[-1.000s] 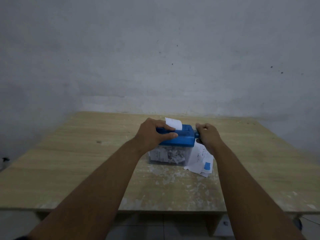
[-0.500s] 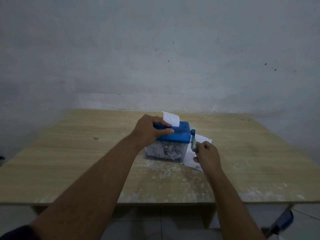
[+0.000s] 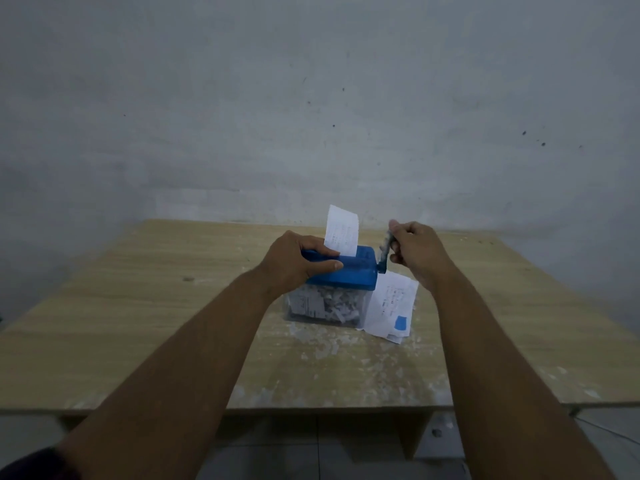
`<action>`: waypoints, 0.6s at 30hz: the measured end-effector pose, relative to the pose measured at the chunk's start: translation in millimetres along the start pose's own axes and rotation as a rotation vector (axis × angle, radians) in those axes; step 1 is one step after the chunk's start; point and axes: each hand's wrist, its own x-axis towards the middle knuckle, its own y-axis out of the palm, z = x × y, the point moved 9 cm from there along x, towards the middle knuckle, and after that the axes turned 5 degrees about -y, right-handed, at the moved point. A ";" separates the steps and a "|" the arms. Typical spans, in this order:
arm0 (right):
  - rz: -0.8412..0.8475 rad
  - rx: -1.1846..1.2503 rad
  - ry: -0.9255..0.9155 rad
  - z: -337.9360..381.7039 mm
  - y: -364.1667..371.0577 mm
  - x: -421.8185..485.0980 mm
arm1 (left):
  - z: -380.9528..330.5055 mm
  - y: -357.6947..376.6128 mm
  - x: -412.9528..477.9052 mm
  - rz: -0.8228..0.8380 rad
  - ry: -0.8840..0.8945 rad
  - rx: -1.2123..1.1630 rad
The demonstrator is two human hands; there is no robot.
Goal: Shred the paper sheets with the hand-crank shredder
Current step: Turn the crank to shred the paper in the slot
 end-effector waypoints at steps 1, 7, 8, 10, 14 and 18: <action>-0.009 -0.025 0.017 -7.6 2.7 5.2 | 0.7 0.1 -0.2 -0.001 0.001 -0.001; -0.065 -0.016 0.096 -46.2 11.4 11.5 | 4.3 0.2 -0.5 -0.018 -0.005 -0.029; -0.045 -0.048 0.117 -53.5 12.6 8.4 | 4.2 0.6 -1.3 -0.019 -0.008 -0.025; 0.012 -0.049 0.205 -75.5 17.3 -2.2 | 3.2 1.3 -1.5 -0.015 -0.007 -0.021; -0.031 -0.039 0.311 -110.0 17.8 -30.2 | 3.5 1.0 -2.3 -0.038 0.002 -0.030; -0.155 -0.050 0.282 -107.0 11.0 -73.8 | 5.0 1.2 -2.0 -0.050 -0.017 -0.041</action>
